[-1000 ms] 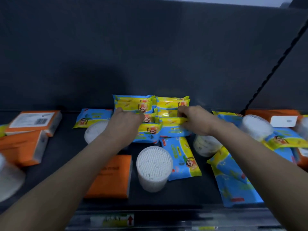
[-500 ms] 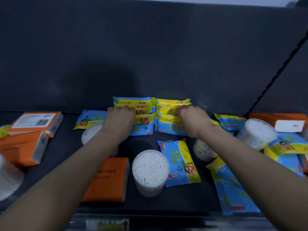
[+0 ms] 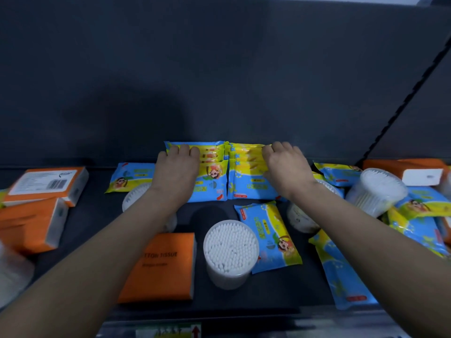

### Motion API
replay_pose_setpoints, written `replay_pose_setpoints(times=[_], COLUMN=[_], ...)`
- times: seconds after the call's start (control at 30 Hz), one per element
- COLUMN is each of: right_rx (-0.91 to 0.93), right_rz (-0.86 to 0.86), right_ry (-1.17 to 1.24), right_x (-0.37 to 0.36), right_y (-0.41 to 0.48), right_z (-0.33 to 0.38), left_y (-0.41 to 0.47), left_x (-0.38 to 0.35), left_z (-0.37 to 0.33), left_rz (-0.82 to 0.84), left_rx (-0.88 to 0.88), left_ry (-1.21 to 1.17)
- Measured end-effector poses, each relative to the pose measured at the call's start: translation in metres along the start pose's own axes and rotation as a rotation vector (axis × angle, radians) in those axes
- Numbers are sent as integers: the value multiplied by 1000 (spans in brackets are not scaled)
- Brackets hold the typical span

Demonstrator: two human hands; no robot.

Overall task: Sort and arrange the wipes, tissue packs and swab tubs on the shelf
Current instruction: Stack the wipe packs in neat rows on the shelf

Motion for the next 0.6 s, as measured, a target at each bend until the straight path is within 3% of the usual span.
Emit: replay_pose_setpoints(times=[0.37,0.6], right_rx=[80,135], right_rz=[19,-22], right_ry=[160,241], right_x=[27,52], right_y=[-12,-10], right_z=[19,50], left_y=[-9,-38], left_x=[12,34], left_z=[9,59], left_rz=[81,-252], left_rx=[-52,5], left_ry=[-112,-300])
Point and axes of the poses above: each hand's wrist, its own y-axis towards the middle knuckle, its own x-axis out of the back of the hand, z = x × y, the point moved 2 cm from there along y, towards the middle knuckle
